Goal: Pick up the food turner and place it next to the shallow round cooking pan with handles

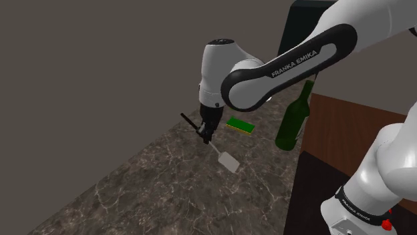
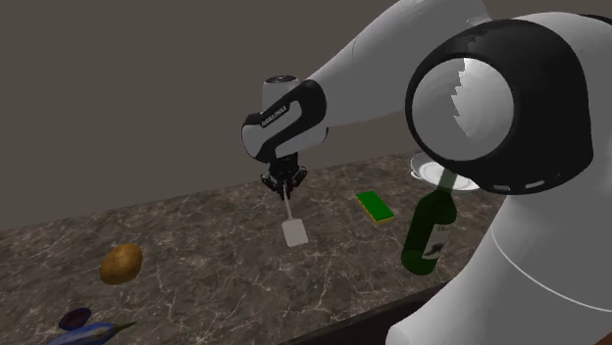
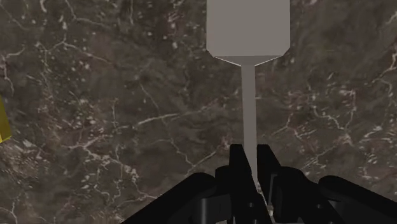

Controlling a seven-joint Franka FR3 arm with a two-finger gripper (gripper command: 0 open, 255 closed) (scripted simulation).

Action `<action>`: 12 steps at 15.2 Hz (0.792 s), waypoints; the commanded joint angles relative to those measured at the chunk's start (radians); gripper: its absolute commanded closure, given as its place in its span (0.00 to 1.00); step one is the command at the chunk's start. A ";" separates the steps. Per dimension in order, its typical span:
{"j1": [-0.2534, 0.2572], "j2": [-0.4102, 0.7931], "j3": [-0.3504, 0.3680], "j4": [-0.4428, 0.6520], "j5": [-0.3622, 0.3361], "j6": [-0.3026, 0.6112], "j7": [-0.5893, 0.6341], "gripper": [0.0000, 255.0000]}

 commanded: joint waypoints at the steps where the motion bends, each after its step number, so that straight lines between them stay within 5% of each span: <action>1: -0.025 0.009 -0.025 0.010 0.000 -0.001 -0.052 1.00; 12: -0.158 0.092 -0.150 0.114 0.002 -0.022 -0.312 1.00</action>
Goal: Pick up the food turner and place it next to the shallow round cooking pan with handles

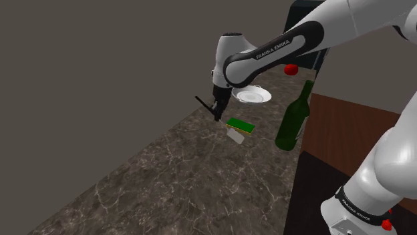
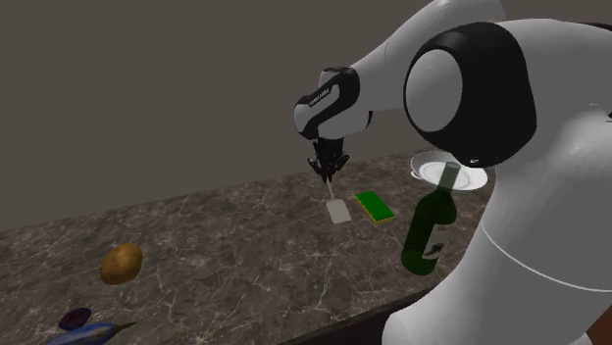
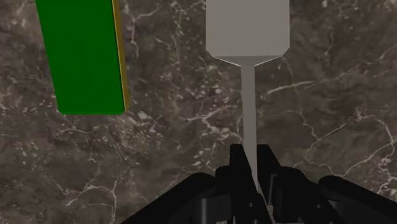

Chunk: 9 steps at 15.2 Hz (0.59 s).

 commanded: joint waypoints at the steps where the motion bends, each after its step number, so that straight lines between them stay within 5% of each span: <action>1: -0.024 0.031 -0.021 0.044 -0.002 -0.013 -0.045 1.00; 9: -0.115 0.157 -0.089 0.217 0.001 -0.062 -0.210 1.00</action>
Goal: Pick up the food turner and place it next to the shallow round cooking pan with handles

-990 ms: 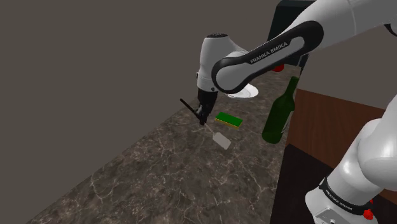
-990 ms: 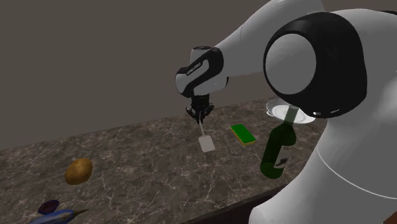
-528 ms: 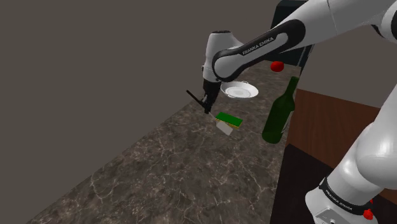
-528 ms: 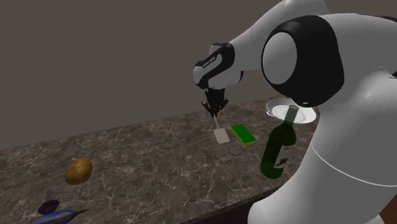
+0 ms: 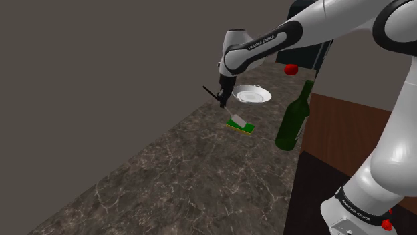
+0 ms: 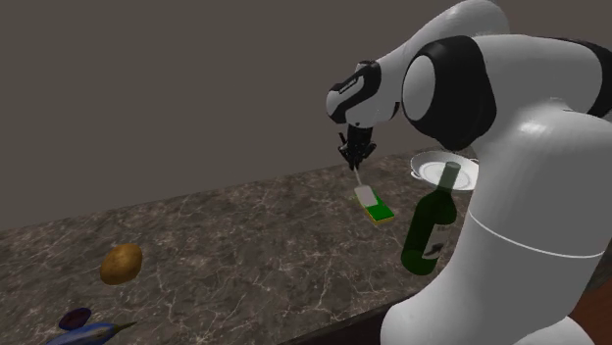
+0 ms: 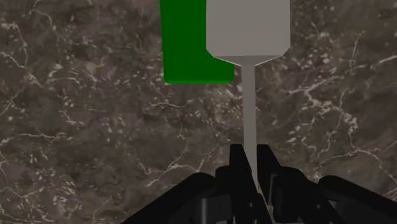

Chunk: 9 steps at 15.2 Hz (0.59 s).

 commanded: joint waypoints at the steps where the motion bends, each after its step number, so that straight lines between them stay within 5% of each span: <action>1: -0.022 0.036 -0.014 0.051 0.001 -0.016 -0.039 1.00; 9: -0.108 0.217 -0.060 0.322 0.010 -0.108 -0.179 1.00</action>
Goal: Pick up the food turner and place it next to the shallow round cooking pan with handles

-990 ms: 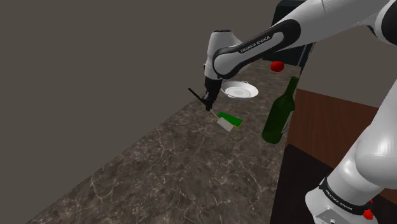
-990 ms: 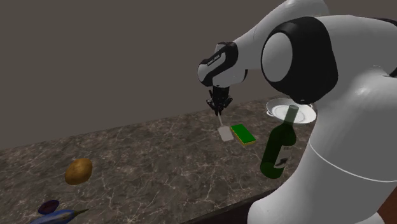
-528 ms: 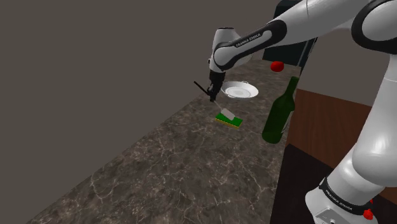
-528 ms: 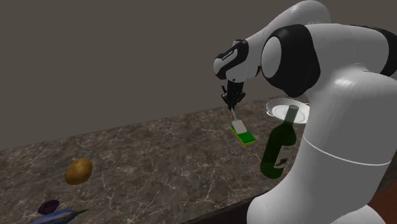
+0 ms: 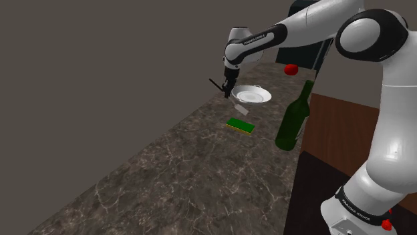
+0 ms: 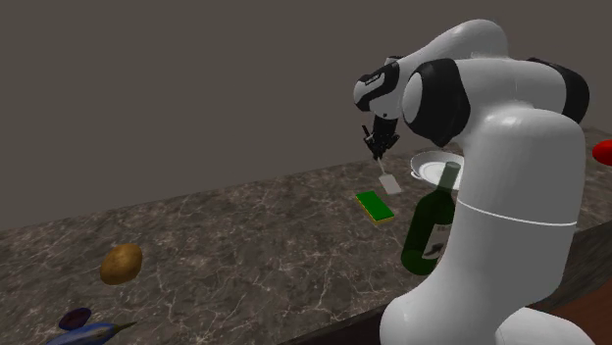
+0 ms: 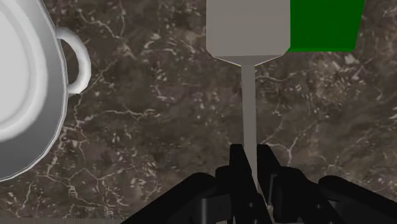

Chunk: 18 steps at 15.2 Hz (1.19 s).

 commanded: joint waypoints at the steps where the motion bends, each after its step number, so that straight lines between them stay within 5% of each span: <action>1: -0.023 0.047 -0.009 0.075 0.003 -0.028 -0.035 1.00; 3: -0.040 0.096 -0.016 0.152 0.005 -0.058 -0.062 1.00; 18: -0.039 0.179 -0.019 0.076 0.001 0.102 -0.063 1.00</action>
